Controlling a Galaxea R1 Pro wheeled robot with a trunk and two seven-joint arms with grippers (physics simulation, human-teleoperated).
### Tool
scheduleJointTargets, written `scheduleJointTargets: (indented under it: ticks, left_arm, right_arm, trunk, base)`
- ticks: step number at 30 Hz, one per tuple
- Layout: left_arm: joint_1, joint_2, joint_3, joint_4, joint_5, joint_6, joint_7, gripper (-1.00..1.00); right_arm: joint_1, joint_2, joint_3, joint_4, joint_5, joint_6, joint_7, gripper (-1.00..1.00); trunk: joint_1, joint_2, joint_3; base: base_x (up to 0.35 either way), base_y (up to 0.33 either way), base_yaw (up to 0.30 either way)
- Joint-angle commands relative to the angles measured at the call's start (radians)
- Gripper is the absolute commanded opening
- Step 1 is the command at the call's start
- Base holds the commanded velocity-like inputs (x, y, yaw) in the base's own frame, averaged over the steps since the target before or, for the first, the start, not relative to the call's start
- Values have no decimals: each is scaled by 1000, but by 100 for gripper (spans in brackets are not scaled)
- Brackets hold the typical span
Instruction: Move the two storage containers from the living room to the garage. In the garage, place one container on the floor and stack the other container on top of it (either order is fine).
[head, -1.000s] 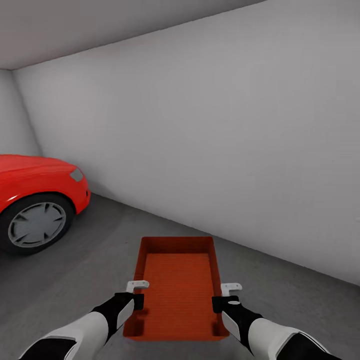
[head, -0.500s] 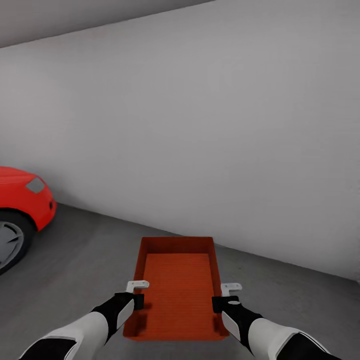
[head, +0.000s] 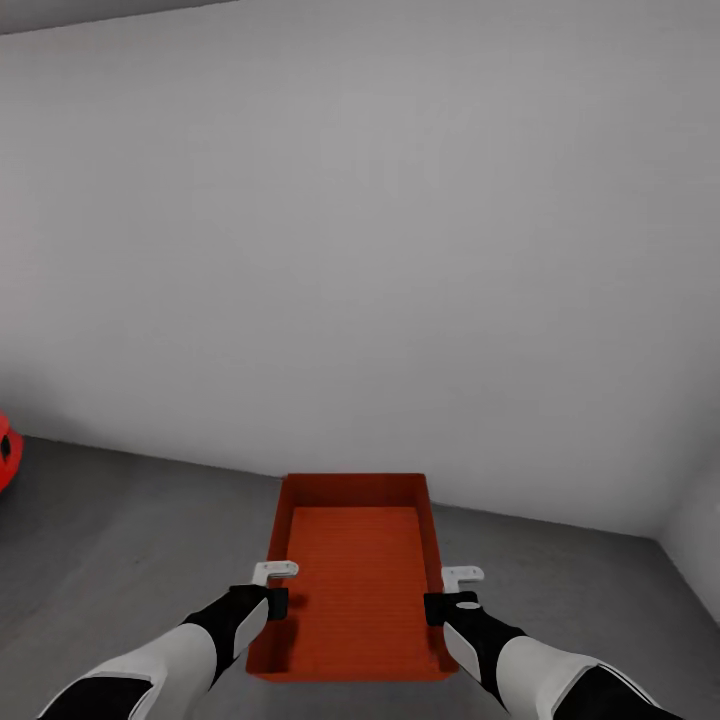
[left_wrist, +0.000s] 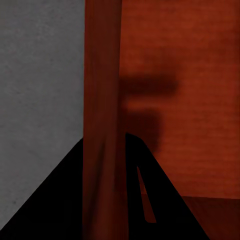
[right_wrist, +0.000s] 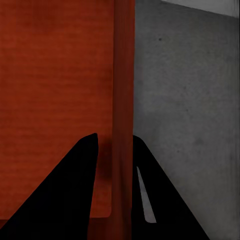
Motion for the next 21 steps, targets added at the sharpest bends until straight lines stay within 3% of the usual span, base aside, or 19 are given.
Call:
scheduleJointTargets:
  ticks: [1, 15, 21]
  left_arm:
    - [-1, 0, 7, -6, -5, 0, 6, -100]
    - [0, 0, 6, -6, -5, 0, 6, -100]
    - [-1, 0, 7, -6, -4, -1, 6, -100]
  right_arm:
    - [0, 5, 17, 3, -24, 0, 2, -100]
    - [0, 6, 17, 3, -24, 1, 2, -100]
    - [0, 6, 17, 3, -24, 1, 2, -100]
  trunk:
    - [1, -2, -1]
    - [1, -2, -1]
    - [1, -2, -1]
  base:
    - [320, 0, -289]
    - [320, 0, -284]
    - [243, 0, -69]
